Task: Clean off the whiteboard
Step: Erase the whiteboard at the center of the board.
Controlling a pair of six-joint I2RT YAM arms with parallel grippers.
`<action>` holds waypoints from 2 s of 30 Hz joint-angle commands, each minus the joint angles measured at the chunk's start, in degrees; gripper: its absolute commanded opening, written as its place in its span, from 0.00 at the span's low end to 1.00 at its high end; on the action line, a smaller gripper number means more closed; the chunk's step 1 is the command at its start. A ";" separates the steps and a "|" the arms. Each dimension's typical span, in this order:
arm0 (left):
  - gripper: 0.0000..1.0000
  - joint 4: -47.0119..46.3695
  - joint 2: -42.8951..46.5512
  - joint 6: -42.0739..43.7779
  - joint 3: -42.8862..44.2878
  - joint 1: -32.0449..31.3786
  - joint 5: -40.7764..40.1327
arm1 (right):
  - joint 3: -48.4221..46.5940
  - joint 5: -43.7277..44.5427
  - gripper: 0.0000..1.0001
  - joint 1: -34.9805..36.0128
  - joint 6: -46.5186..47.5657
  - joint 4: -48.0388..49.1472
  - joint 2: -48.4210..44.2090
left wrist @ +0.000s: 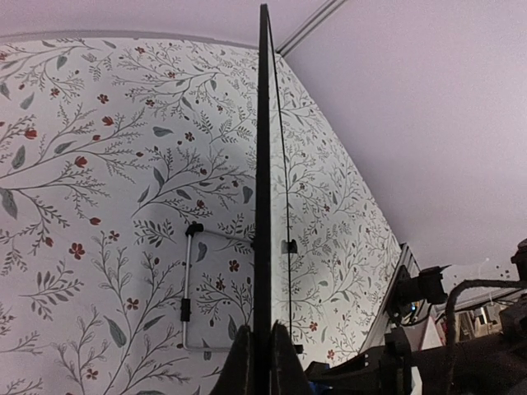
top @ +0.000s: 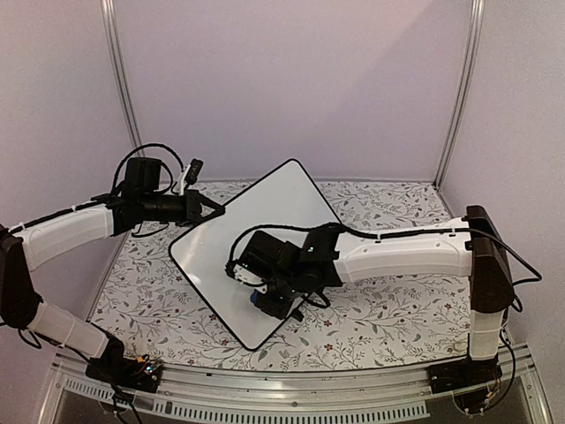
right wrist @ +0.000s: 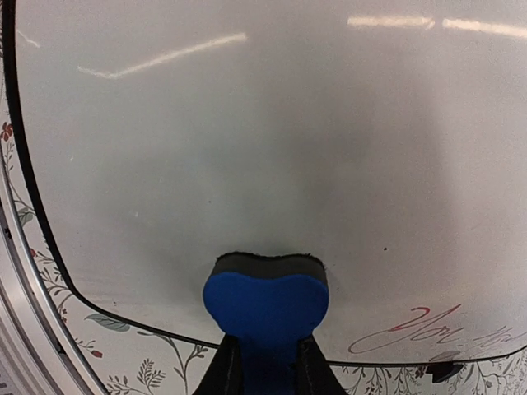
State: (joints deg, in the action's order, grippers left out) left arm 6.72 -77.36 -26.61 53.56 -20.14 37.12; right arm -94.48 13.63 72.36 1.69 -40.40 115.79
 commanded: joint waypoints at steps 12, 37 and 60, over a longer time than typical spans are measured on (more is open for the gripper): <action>0.00 0.39 -0.02 -0.06 -0.74 1.06 -3.11 | 6.15 0.05 0.08 -2.71 -4.10 -11.36 1.14; 0.00 0.29 0.11 -0.03 -0.74 1.09 -3.06 | -0.80 7.55 0.08 -3.49 -3.28 -4.66 0.79; 0.00 0.29 -0.07 -0.08 -0.72 1.20 -2.89 | 4.05 -0.13 0.08 -7.11 -5.38 2.96 -7.09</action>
State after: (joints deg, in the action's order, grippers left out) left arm 6.61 -77.36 -27.14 53.56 -20.10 37.08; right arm -90.43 15.27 68.31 -2.17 -43.97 112.75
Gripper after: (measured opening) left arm 0.024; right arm 0.164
